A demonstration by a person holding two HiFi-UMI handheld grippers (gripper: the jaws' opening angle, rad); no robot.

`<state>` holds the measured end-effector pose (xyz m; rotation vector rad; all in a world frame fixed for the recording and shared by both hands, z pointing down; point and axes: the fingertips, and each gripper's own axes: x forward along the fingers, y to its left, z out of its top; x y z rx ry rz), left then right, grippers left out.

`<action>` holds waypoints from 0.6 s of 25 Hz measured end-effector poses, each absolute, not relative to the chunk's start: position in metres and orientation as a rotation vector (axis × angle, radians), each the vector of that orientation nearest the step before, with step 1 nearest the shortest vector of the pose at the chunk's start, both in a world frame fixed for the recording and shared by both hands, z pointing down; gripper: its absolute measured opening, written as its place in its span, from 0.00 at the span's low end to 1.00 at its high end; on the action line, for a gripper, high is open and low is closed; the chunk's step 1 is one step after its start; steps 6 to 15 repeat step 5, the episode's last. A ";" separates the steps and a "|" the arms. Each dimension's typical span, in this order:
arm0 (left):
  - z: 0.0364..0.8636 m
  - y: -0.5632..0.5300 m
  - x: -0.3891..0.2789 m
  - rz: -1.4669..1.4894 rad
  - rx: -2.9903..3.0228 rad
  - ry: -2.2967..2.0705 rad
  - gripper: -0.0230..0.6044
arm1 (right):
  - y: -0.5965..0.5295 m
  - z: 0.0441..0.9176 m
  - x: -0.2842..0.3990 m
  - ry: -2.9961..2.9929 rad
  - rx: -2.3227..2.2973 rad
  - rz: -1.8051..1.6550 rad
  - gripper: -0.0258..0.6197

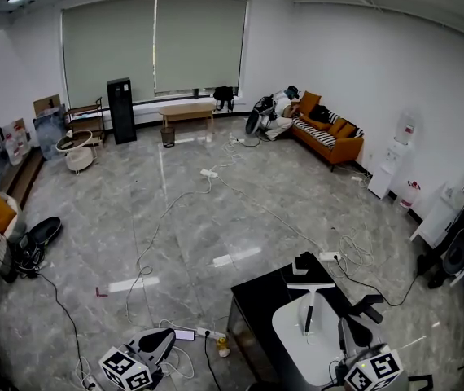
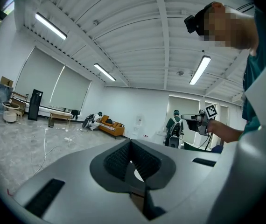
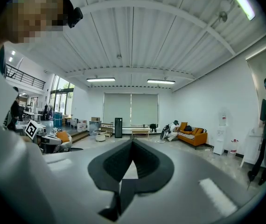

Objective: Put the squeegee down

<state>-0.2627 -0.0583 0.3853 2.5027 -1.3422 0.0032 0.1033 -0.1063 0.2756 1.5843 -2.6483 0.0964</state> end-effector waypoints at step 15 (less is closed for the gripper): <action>0.371 -0.051 -0.255 -0.012 2.505 -1.328 0.04 | -0.098 0.263 0.107 -2.645 1.598 0.093 0.05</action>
